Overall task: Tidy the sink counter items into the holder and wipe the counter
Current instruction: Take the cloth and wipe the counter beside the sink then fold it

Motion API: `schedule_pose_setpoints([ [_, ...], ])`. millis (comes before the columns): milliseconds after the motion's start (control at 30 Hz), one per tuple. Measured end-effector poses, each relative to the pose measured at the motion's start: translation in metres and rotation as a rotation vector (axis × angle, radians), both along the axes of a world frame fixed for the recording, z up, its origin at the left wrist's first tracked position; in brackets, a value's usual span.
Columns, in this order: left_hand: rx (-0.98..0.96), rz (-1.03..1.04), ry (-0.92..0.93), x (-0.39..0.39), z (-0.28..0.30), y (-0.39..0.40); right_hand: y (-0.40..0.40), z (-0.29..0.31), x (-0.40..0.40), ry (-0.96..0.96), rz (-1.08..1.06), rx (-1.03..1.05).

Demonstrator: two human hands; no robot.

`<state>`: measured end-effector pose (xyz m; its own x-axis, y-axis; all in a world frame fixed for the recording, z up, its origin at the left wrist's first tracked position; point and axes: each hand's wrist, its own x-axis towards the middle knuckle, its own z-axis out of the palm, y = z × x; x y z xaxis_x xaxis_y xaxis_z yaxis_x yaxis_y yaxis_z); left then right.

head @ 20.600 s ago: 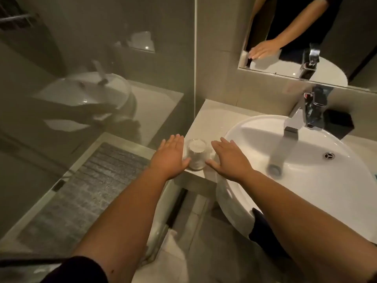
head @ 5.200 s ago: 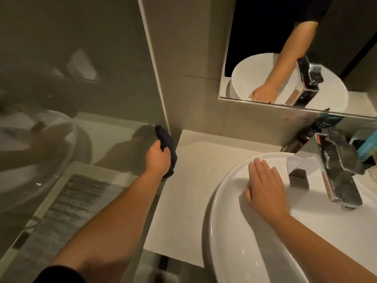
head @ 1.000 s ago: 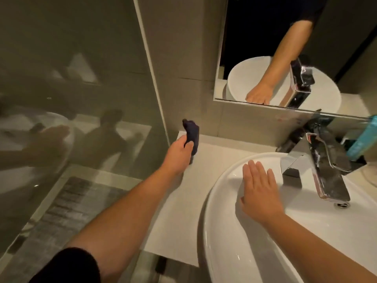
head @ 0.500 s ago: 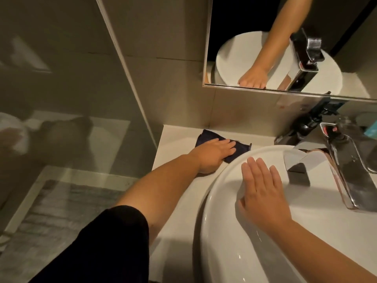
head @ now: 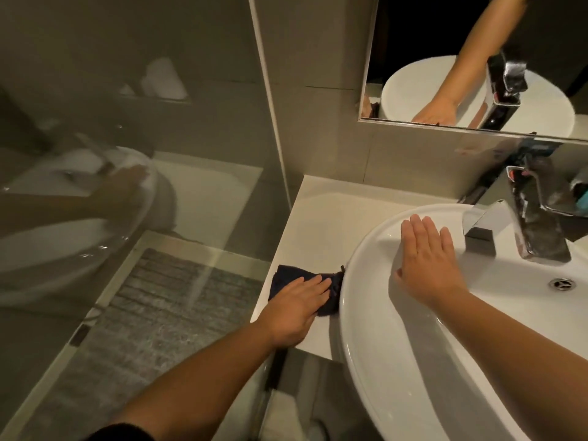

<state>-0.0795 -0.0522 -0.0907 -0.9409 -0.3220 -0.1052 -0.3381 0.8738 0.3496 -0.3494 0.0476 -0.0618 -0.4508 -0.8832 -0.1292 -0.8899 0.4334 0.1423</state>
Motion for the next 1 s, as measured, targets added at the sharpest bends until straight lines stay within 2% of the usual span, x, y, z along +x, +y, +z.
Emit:
schedule_pose_setpoints([
  [300,-0.006,0.193,0.04,0.047,-0.003,0.098,-0.001,0.041,0.001,-0.213,-0.007,0.176],
  [400,0.044,0.238,0.027,0.051,0.007,0.111,0.022,0.049,0.019,-0.273,0.042,0.093],
  [467,0.198,0.346,0.057,0.053,0.023,0.12,0.055,0.048,0.042,-0.291,0.125,-0.029],
  [533,0.49,0.523,0.119,0.056,0.042,0.139,0.092,0.051,0.065,-0.382,0.183,-0.161],
  [567,0.686,0.614,0.159,0.059,0.05,0.151,0.11,0.059,0.075,-0.508,0.162,-0.193],
  [633,1.054,0.793,0.277,0.065,0.066,0.178,0.137,0.082,0.096,-0.819,0.074,-0.128],
  [700,1.208,0.88,0.378,0.068,0.081,0.199,0.156,0.105,0.115,-1.035,-0.036,-0.049],
  [767,1.135,0.862,0.414,0.065,0.104,0.215,0.171,0.122,0.127,-1.235,-0.171,-0.021],
  [800,1.02,0.82,0.408,0.061,0.118,0.221,0.178,0.13,0.13,-1.357,-0.242,-0.017],
  [900,0.458,0.516,0.274,0.047,0.155,0.244,0.196,0.155,0.133,-1.668,-0.404,-0.044],
  [933,0.274,0.435,0.244,0.043,0.164,0.251,0.202,0.163,0.134,-1.714,-0.406,-0.073],
  [1000,0.028,0.323,0.22,0.034,0.174,0.263,0.214,0.178,0.135,-1.746,-0.384,-0.177],
])
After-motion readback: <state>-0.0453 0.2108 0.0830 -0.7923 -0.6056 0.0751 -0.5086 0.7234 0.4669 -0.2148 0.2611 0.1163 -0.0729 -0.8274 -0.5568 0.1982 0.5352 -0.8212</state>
